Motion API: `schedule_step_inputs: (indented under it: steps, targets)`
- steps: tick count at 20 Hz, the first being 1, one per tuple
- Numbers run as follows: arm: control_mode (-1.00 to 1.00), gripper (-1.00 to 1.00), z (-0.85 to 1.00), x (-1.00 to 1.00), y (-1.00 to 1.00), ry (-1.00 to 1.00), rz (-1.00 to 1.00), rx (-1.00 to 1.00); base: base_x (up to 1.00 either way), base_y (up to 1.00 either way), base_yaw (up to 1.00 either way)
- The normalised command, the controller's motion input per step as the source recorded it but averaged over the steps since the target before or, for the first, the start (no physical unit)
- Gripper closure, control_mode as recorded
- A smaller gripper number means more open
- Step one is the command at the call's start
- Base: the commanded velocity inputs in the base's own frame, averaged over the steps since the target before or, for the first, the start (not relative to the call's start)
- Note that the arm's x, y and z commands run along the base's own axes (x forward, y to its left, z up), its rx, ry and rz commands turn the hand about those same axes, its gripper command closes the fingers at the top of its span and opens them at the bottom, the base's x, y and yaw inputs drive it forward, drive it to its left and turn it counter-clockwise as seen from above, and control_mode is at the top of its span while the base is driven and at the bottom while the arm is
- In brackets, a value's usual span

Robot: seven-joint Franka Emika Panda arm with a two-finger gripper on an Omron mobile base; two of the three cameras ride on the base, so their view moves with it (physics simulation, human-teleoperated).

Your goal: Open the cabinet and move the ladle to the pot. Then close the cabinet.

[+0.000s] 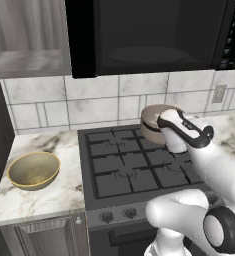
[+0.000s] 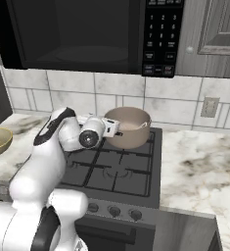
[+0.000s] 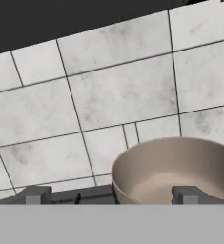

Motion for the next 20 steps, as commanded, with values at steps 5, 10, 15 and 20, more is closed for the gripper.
schedule_step_inputs:
  steps: [5, 10, 15, 20]
  targets:
    - [-1.0, -1.0, 0.85, -1.0, 0.0, 0.01, 0.0, 0.0, 0.0, 0.0, 0.0]
    - [-1.0, -1.0, 1.0, -0.92, 0.0, 0.08, 0.0, 0.0, 0.0, 0.0, 0.0]
    - [-1.0, -1.0, 0.96, -0.91, 0.0, 0.11, 0.0, 0.0, 0.0, 0.0, 0.0]
    - [-1.0, -1.0, 0.67, -0.97, 0.0, 0.24, 0.0, 0.0, 0.0, 0.0, 0.0]
